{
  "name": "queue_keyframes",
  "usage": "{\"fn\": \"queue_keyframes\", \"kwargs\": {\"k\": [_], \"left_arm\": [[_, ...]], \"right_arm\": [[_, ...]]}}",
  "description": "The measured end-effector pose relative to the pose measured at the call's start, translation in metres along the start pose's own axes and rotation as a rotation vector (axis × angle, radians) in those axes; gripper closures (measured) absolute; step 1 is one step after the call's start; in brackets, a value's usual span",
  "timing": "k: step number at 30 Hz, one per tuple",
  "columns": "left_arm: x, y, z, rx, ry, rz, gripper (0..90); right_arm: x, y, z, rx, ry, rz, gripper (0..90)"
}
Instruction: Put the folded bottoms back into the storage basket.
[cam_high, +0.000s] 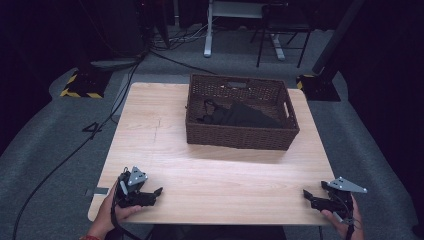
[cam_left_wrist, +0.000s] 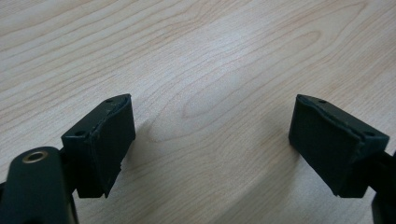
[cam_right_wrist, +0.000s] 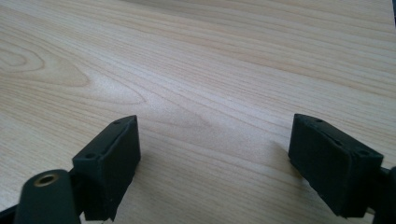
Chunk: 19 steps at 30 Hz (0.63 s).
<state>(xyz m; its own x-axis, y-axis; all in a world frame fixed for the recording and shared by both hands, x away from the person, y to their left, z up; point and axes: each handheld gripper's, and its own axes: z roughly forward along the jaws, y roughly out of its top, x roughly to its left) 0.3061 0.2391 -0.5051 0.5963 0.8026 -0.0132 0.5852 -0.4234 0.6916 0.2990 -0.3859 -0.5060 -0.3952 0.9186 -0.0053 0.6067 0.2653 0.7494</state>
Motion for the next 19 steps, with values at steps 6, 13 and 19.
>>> {"fn": "queue_keyframes", "kwargs": {"k": [6,13,19], "left_arm": [[-0.0001,0.0002,0.0002,0.001,-0.001,-0.001,15.0],[-0.0001,0.0003,0.0005,-0.001,-0.001,-0.001,15.0],[0.0003,0.0011,0.0011,-0.001,-0.002,0.004,15.0]], "right_arm": [[-0.0003,-0.0002,-0.0001,-0.001,0.002,-0.001,16.9],[-0.0007,-0.0004,-0.0002,-0.003,0.005,-0.004,17.1],[-0.0011,-0.0006,-0.0004,-0.004,0.007,-0.001,17.4]]}}
